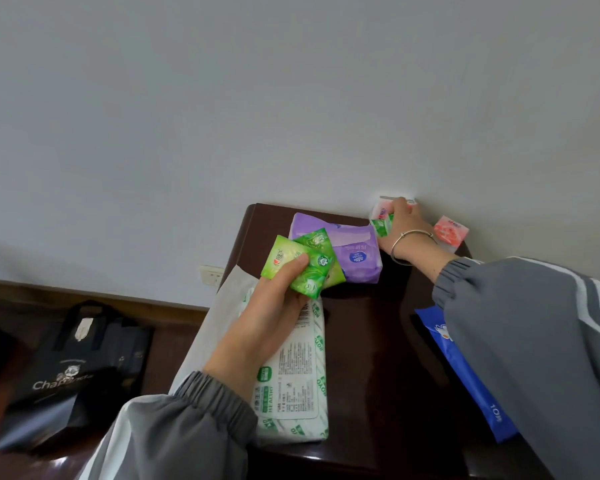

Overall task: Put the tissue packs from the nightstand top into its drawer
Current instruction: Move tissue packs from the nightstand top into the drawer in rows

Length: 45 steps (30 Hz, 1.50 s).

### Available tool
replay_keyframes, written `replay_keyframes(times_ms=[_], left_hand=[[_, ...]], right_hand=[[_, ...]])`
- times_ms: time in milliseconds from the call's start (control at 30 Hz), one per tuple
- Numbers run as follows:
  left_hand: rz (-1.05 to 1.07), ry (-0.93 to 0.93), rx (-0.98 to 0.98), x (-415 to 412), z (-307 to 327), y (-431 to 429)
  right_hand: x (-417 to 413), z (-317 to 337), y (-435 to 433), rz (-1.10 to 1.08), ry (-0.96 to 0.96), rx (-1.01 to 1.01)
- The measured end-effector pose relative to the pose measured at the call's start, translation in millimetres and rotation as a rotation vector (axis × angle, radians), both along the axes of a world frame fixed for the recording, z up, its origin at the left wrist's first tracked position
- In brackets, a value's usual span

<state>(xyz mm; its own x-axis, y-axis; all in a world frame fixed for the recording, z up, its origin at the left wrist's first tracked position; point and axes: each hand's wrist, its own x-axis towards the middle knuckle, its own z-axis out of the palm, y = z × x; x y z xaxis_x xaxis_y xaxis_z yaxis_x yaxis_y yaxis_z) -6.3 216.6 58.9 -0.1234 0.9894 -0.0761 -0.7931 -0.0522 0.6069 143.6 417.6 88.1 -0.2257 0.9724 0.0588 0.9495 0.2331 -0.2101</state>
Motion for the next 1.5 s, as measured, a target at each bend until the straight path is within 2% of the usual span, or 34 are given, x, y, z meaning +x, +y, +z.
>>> replay_keyframes(times_ms=[100, 233, 333, 400, 500, 633, 767, 900, 1033, 1200, 1333, 1500], left_hand=[[-0.001, -0.016, 0.0, -2, -3, 1], [-0.007, -0.042, -0.014, -5, -5, 3], [-0.002, -0.088, -0.038, -5, -3, 1], [0.037, -0.068, -0.108, -1, 6, 0], [0.113, 0.037, -0.168, 9, 31, -5], [0.121, 0.153, -0.049, 26, 80, -35], [-0.06, 0.394, -0.065, 49, 96, -107], [-0.248, 0.556, -0.291, 72, 64, -193], [-0.298, 0.692, -0.503, 101, 18, -257], [-0.261, 1.059, -0.634, 136, -13, -276], [-0.331, 1.226, -0.663, 162, -25, -267], [-0.62, 1.648, -0.653, 176, -36, -246]], right_hand=[[-1, -3, -4, -0.054, 0.101, 0.036], [14, 6, -28, -0.125, 0.464, 0.195], [37, 28, -65, -0.076, 0.734, 0.315], [58, 41, -100, -0.038, 0.849, 0.311], [96, 52, -157, -0.002, 0.899, 0.232], [141, 55, -232, 0.049, 0.881, 0.072], [168, 40, -301, 0.101, 0.744, -0.08], [183, -2, -357, 0.093, 0.651, -0.277], [191, -41, -394, 0.135, 0.523, -0.393], [197, -71, -419, 0.16, 0.298, -0.417], [206, -77, -425, 0.125, 0.166, -0.402], [207, -80, -424, 0.047, 0.187, -0.37]])
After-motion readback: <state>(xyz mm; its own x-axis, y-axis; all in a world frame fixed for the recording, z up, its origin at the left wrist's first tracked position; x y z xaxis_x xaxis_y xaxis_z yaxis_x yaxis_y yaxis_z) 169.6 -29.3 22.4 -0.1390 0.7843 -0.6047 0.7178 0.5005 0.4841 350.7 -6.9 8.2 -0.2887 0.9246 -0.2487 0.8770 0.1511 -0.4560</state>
